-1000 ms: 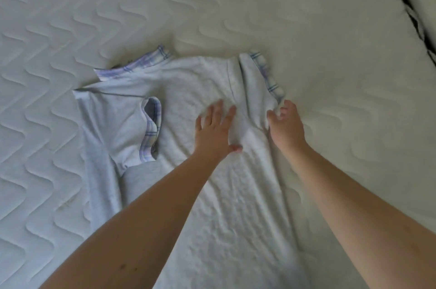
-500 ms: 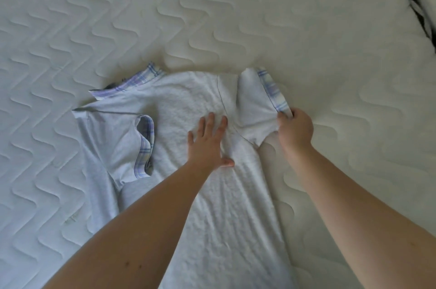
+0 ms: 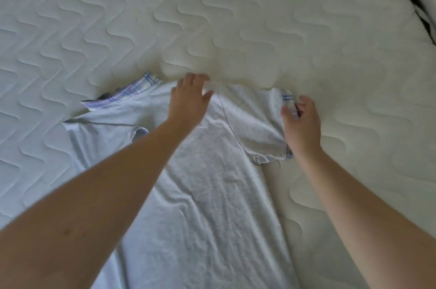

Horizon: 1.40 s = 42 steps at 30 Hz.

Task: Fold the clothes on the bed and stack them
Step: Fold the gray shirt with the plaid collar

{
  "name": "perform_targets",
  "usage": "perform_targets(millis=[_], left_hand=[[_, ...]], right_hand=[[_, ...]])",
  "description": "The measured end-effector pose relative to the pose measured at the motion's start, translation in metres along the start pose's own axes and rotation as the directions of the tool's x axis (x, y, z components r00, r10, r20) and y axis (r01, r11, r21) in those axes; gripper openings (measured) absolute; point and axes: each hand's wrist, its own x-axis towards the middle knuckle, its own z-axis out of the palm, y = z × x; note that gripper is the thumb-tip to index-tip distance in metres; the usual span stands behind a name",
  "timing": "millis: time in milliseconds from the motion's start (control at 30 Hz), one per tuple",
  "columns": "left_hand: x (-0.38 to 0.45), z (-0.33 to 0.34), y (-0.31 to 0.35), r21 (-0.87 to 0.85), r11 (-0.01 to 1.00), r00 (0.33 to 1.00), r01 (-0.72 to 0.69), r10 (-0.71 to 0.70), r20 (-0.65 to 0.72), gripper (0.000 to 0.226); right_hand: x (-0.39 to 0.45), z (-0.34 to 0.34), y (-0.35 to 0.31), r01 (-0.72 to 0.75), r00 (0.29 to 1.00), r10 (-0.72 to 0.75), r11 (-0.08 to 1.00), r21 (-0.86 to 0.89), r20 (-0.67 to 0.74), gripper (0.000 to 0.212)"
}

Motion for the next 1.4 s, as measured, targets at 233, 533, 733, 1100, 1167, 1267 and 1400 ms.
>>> perform_targets(millis=[233, 533, 733, 1100, 1167, 1267, 1400], left_hand=[[0.086, -0.021, -0.024, 0.087, 0.996, 0.850, 0.025, -0.067, 0.522, 0.024], [0.089, -0.017, -0.026, 0.089, 0.993, 0.873, -0.074, 0.021, 0.488, 0.013], [0.089, -0.011, -0.007, 0.055, 0.992, 0.764, -0.112, 0.051, 0.643, 0.047], [0.088, 0.026, 0.059, -0.070, 0.984, 0.843, -0.164, 0.177, 0.508, 0.019], [0.086, 0.029, 0.069, -0.090, 0.981, 0.815, -0.172, 0.193, 0.547, 0.025], [0.084, 0.033, 0.091, -0.093, 0.977, 0.781, -0.193, 0.210, 0.588, 0.038], [0.081, 0.041, 0.128, -0.050, 0.964, 0.747, -0.261, 0.235, 0.623, 0.040]], right_hand=[[0.062, 0.006, -0.015, -0.022, 0.984, 0.069, 0.962, -0.273, 0.164, 0.023], [0.059, -0.018, 0.007, 0.001, 0.998, -0.007, 0.996, -0.091, -0.068, 0.016], [0.039, -0.027, 0.017, -0.096, 0.990, 0.110, 0.985, -0.146, 0.090, 0.027], [0.023, -0.029, 0.004, -0.066, 0.971, 0.127, 0.957, -0.282, 0.201, 0.029], [0.015, -0.038, 0.011, -0.064, 0.956, 0.166, 0.922, -0.382, 0.240, 0.038], [-0.005, -0.045, 0.026, -0.069, 0.929, 0.230, 0.876, -0.477, 0.290, 0.054], [-0.026, -0.037, 0.034, -0.124, 0.911, 0.314, 0.826, -0.550, 0.267, 0.034]])
